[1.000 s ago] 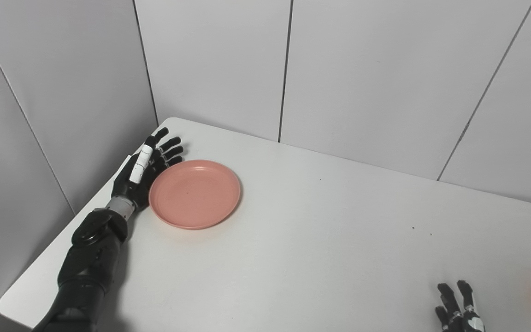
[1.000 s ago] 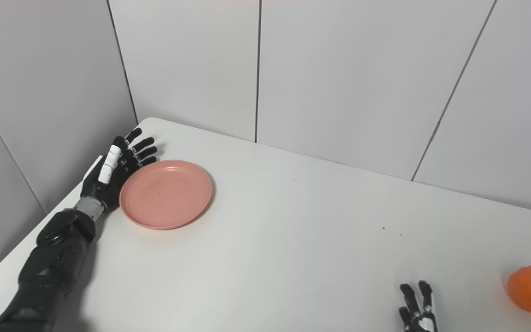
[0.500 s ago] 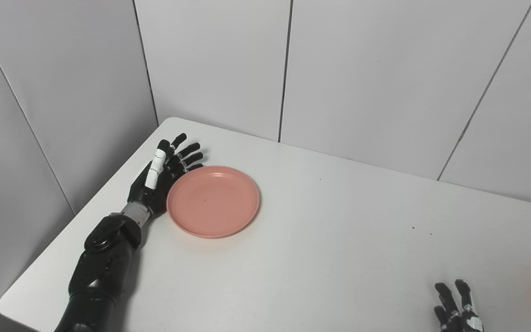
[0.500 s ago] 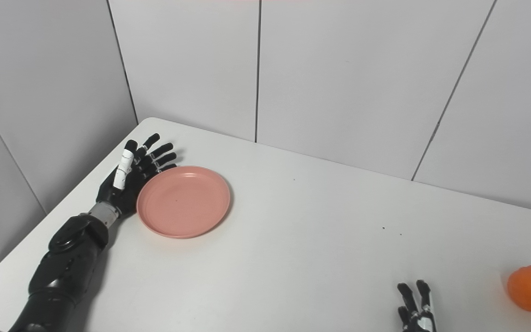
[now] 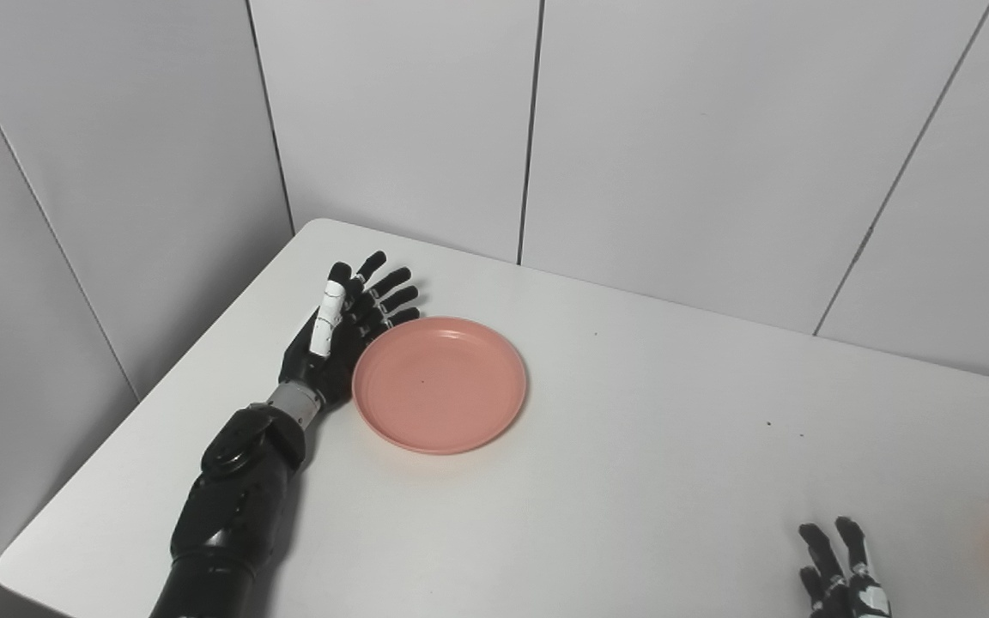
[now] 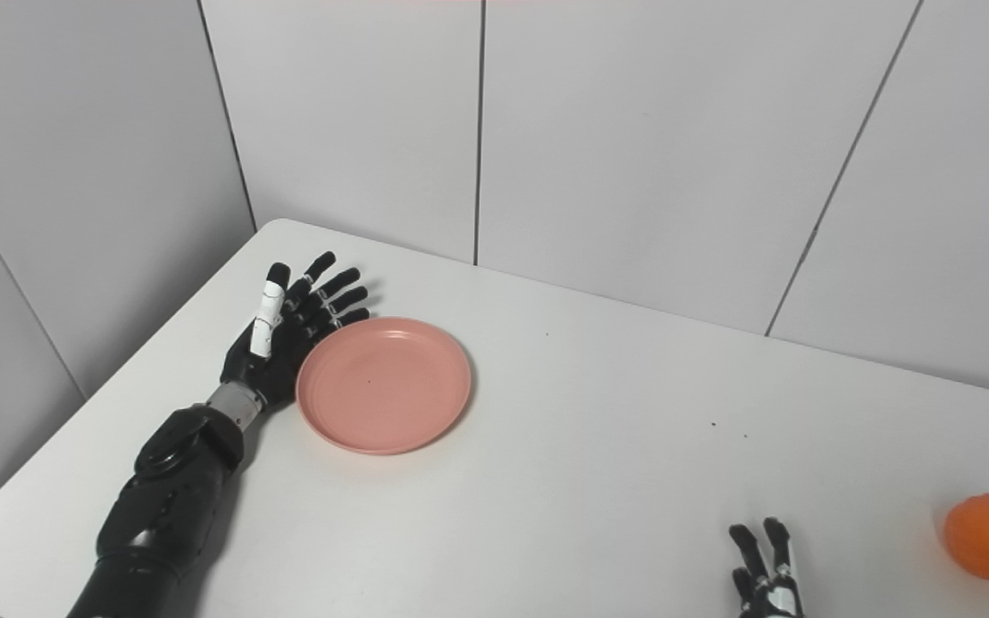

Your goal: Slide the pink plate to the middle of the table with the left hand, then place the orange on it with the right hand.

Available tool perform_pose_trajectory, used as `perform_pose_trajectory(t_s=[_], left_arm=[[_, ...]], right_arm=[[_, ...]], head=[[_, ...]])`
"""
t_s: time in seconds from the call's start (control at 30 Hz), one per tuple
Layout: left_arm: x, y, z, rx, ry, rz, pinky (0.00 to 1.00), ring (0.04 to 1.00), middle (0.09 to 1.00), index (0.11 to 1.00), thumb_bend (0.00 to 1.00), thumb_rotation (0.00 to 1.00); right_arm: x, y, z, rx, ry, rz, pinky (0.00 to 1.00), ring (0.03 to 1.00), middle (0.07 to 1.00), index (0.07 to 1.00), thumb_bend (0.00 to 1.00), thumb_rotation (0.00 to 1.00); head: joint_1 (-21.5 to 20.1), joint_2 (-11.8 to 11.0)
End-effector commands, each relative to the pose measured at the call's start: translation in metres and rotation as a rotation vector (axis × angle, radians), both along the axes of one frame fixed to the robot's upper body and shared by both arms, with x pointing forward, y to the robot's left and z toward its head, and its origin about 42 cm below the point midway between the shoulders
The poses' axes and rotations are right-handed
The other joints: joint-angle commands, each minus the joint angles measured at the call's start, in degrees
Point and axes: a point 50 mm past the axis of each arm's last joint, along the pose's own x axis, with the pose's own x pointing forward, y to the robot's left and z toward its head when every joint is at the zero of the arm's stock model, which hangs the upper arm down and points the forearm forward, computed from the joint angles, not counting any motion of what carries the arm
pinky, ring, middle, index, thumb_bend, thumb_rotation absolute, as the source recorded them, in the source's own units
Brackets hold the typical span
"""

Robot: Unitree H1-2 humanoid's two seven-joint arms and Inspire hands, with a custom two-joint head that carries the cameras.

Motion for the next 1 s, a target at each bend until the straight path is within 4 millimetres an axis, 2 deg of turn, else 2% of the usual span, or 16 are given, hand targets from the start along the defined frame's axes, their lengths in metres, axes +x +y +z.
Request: perform_pose_trajectory(t_s=[0.0, 0.3, 0.57, 0.73, 0.97], left_arm=[[-0.003, -0.019, -0.015, -0.012, 0.067, -0.026, 0.82, 0.87, 0.876, 0.968, 0.85, 0.8], [-0.006, -0.032, -0.017, 0.001, 0.094, -0.053, 0.82, 0.873, 0.885, 0.97, 0.89, 0.79], [-0.007, -0.043, -0.019, -0.018, 0.107, -0.066, 0.81, 0.862, 0.865, 0.955, 0.87, 0.77], [-0.008, -0.056, -0.018, -0.02, 0.119, -0.084, 0.79, 0.854, 0.853, 0.958, 0.86, 0.75], [-0.01, -0.075, -0.027, -0.012, 0.138, -0.076, 0.84, 0.869, 0.865, 0.963, 0.87, 0.75]], right_arm=[[-0.047, -0.012, -0.023, -0.033, 0.148, 0.032, 1.0, 0.994, 0.908, 0.973, 0.76, 1.0], [-0.048, -0.011, -0.022, -0.043, 0.148, 0.027, 1.0, 0.986, 0.903, 0.952, 0.78, 1.0], [-0.048, -0.008, -0.022, -0.039, 0.151, 0.027, 1.0, 0.982, 0.9, 0.945, 0.78, 1.0], [-0.047, -0.005, -0.021, -0.044, 0.144, 0.032, 1.0, 0.972, 0.894, 0.947, 0.78, 1.0], [-0.048, -0.001, -0.017, -0.049, 0.145, 0.026, 1.0, 0.954, 0.885, 0.934, 0.79, 1.0]], head=[[-0.16, 0.18], [-0.63, 0.79], [-1.71, 1.31], [-3.26, 1.94], [-4.87, 3.02]])
